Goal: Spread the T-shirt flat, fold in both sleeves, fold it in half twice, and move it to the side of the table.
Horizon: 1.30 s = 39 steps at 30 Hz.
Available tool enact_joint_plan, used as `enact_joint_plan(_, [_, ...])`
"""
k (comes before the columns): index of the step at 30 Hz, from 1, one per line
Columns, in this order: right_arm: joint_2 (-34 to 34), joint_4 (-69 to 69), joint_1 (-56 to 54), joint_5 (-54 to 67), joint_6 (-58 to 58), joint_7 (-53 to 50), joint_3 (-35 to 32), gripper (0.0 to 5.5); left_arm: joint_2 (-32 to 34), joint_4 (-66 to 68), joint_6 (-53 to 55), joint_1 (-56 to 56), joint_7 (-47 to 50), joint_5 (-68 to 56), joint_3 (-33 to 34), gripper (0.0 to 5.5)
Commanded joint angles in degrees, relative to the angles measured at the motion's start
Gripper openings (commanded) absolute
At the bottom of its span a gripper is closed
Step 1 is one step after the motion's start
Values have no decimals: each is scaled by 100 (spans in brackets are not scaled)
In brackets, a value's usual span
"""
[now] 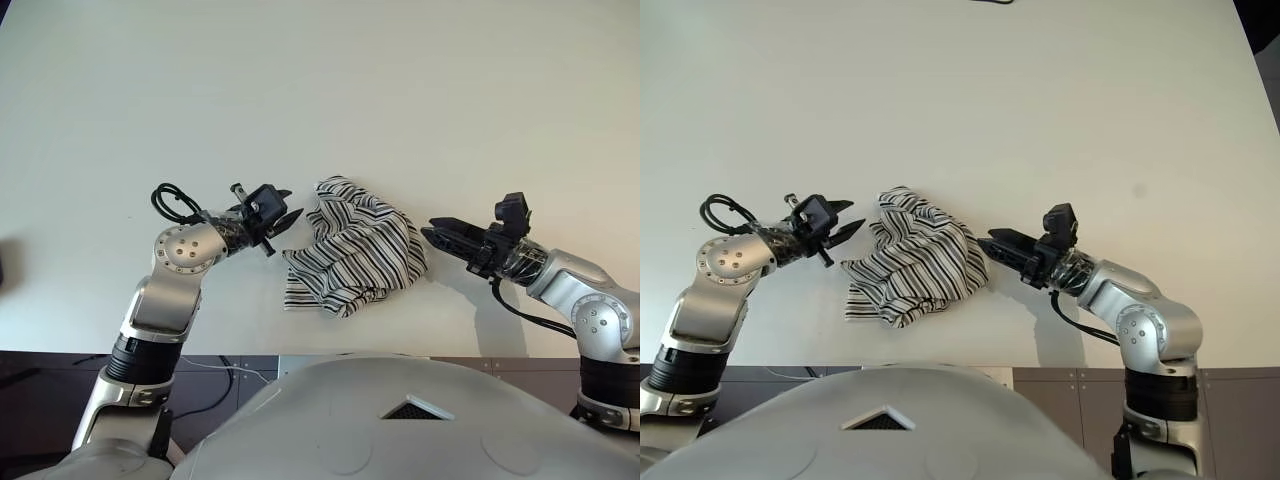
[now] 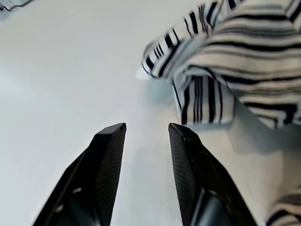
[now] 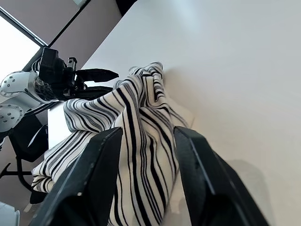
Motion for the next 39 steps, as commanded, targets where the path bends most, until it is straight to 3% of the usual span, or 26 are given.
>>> enact_joint_plan(1, [8,200,-30,-281,-23,19,497,199,585,-76,245,-84,-607,-5,-154,166])
enact_joint_plan(6, [72,494,-152,-587,-311,-7,694,199,846,-104,116,283,-1022,-43,-525,166])
enact_joint_plan(12, [-317,862,-542,-497,-619,200,-190,199,925,-346,139,420,-1112,-263,-515,166])
enact_joint_plan(16, [-465,1318,-489,-1957,-1859,269,815,199,937,-330,86,384,-1332,-350,-812,166])
enact_joint_plan(21, [-89,1727,-706,-2951,-3048,318,1807,199,548,225,10,-114,-1558,-353,-1433,166])
enact_joint_plan(25, [473,1288,-1352,-1813,-2261,550,1559,199,-195,931,-56,-770,-1519,-383,-1878,166])
enact_joint_plan(29, [424,701,-1848,-850,-1274,877,1382,199,-961,1721,-282,-1288,-1132,-304,-2023,166])
enact_joint_plan(34, [261,200,-2300,-147,-507,951,1148,199,-1971,2347,-624,-1933,-162,-686,-1260,166])
enact_joint_plan(36, [130,99,-2288,-169,-445,1024,1212,199,-2001,2360,-648,-1998,88,-751,-918,166])
enact_joint_plan(39, [-52,123,-1915,-717,-813,1003,1531,199,-1258,2360,-985,-1854,99,-283,-719,166])
